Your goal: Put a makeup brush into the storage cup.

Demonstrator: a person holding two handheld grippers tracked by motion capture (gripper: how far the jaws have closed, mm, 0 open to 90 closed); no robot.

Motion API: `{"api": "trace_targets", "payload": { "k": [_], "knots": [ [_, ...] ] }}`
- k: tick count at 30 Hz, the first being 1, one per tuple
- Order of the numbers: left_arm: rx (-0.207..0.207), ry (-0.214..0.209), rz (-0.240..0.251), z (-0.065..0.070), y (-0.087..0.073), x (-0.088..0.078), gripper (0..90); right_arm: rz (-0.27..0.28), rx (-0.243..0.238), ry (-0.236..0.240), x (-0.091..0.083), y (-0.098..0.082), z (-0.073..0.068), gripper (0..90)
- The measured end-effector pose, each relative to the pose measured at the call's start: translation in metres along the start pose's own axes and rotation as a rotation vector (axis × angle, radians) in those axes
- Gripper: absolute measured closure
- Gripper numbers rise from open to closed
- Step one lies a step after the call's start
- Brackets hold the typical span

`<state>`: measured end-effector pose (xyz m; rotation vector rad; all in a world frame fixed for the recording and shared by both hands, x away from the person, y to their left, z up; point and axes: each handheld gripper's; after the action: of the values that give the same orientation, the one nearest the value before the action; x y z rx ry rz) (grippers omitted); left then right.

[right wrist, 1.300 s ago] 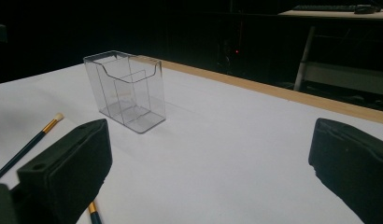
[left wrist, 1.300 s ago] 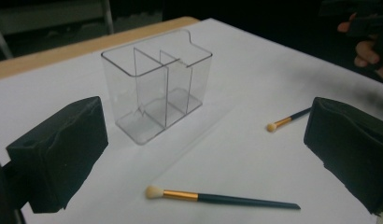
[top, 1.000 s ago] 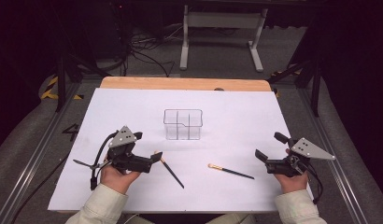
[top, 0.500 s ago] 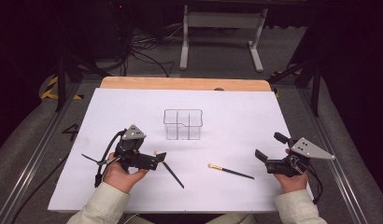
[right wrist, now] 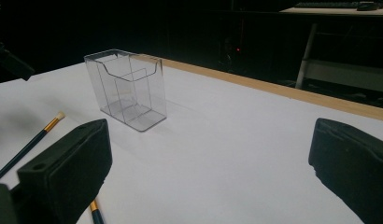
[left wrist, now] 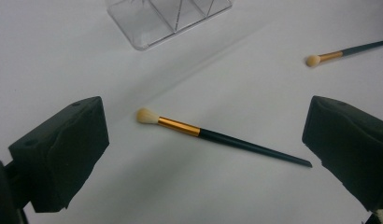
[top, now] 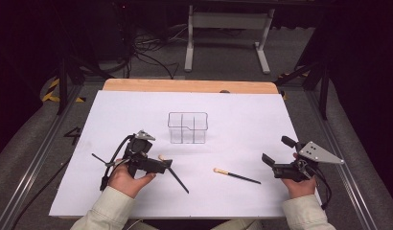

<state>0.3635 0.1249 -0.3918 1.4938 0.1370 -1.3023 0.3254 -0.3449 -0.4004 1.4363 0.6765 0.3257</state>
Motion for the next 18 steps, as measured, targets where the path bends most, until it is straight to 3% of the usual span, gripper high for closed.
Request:
{"api": "trace_targets", "payload": {
  "k": [11, 18],
  "knots": [
    [0.012, 0.010, -0.040, 0.000, -0.003, 0.010, 3.3, -0.002, -0.002, 0.002, 0.000, 0.000, 0.000, 0.0],
    [-0.013, 0.022, -0.075, -0.001, -0.006, 0.021, 3.3, -0.003, -0.002, 0.004, 0.001, 0.000, -0.001, 0.0]
  ]
}}
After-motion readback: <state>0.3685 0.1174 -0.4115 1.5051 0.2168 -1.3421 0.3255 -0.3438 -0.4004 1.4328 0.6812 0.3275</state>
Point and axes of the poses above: each handheld gripper's, and its own axes: x roughly forward along the jaws, y roughly out of its top, z roughly to its right, and after that the axes turned 1 degree about x, right-handed
